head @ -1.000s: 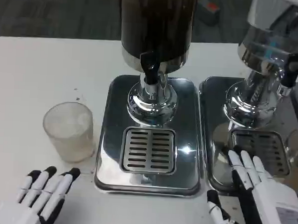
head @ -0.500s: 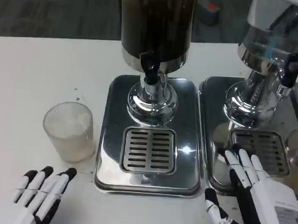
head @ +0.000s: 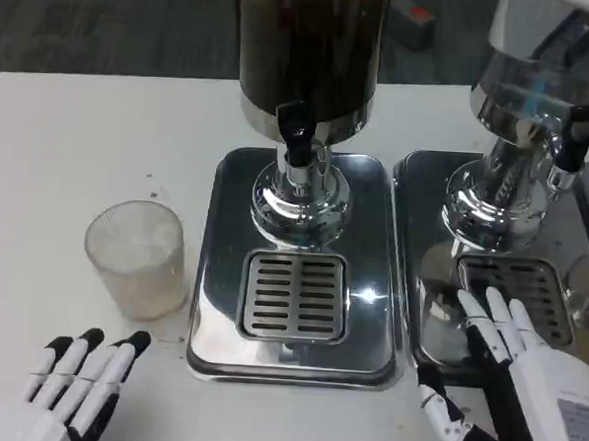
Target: Grasp the cup under the faucet to collect the drink, then remove the cup.
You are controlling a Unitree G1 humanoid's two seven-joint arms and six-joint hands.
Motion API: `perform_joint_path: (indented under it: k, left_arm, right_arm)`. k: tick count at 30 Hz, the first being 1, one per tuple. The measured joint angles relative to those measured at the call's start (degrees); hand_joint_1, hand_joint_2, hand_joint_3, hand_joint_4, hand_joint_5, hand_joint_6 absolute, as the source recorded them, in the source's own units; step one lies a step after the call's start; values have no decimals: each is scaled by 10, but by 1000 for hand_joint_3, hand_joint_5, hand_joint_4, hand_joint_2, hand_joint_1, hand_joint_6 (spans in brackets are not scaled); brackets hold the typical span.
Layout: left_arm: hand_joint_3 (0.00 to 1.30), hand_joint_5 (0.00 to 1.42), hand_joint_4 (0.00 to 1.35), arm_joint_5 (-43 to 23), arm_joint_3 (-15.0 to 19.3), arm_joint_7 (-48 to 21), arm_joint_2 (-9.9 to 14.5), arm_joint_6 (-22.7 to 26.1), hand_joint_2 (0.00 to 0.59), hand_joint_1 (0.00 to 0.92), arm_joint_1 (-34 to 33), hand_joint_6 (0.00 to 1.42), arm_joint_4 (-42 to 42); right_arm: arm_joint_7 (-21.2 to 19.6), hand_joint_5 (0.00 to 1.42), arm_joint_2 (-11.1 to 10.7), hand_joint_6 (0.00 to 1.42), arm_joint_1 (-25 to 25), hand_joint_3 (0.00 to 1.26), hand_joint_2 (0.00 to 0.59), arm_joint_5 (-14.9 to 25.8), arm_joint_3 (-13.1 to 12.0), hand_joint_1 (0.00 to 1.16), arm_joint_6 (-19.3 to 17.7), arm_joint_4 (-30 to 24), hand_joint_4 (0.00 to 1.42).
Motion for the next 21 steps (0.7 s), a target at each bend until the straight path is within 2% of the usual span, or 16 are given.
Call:
perform_joint_path:
  k: [9, 21]
  left_arm:
    - [0, 0, 0, -7, 17, 0, -5, 2, 66, 0, 8, 8, -18]
    - [0, 0, 0, -20, 21, -4, -9, 2, 66, 0, 19, 10, -29]
  right_arm:
    - [1, 0, -3, 143, -3, 105, 479, 7, -5, 262, -2, 0, 0]
    - [5, 0, -3, 159, -6, 105, 479, 16, -6, 261, -6, 2, 0]
